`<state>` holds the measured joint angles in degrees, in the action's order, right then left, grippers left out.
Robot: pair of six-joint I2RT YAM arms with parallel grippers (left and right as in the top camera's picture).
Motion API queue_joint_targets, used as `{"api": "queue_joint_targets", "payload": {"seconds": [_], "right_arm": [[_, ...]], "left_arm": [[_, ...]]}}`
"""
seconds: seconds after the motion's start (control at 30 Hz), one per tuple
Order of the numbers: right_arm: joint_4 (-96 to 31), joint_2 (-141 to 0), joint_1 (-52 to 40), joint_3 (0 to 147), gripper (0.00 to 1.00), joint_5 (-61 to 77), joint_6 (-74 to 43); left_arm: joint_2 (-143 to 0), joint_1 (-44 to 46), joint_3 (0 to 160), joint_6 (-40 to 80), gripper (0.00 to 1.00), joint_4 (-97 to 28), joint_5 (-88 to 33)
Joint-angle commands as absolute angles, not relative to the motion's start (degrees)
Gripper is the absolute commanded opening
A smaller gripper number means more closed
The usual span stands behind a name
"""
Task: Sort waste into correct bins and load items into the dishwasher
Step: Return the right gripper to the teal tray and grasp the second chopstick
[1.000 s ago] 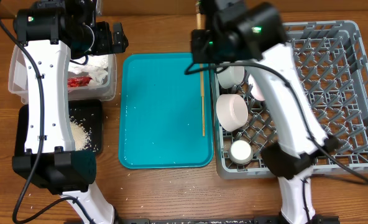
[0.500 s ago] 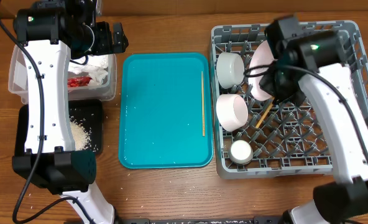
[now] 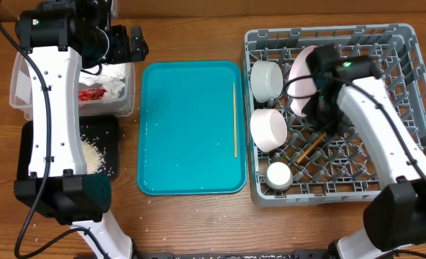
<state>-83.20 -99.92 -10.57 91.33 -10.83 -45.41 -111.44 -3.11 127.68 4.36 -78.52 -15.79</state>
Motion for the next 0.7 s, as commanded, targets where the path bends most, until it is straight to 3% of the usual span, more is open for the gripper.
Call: {"api": "queue_joint_targets", "payload": {"seconds": [0.0,0.2,0.47,0.67], "right_arm": [[-81.7,-98.7,-11.2,101.9,0.32,-6.3,-35.8],[-72.4,-99.0,-20.1,108.7,0.48,-1.2,-30.0],[-67.9,-110.6,-33.1,108.7,0.5,-6.0,-30.0],[-67.1,-121.3,-35.6,108.7,0.5,-11.6,-29.7]], "left_arm": [[-111.3,-3.2,128.6,4.3,1.0,-78.6,-15.7],[-111.3,-3.4,128.6,4.3,1.0,-78.6,-15.7],[-111.3,-2.6,128.6,4.3,1.0,-78.6,-15.6],[-111.3,-2.7,128.6,4.3,1.0,-78.6,-15.7]]}}
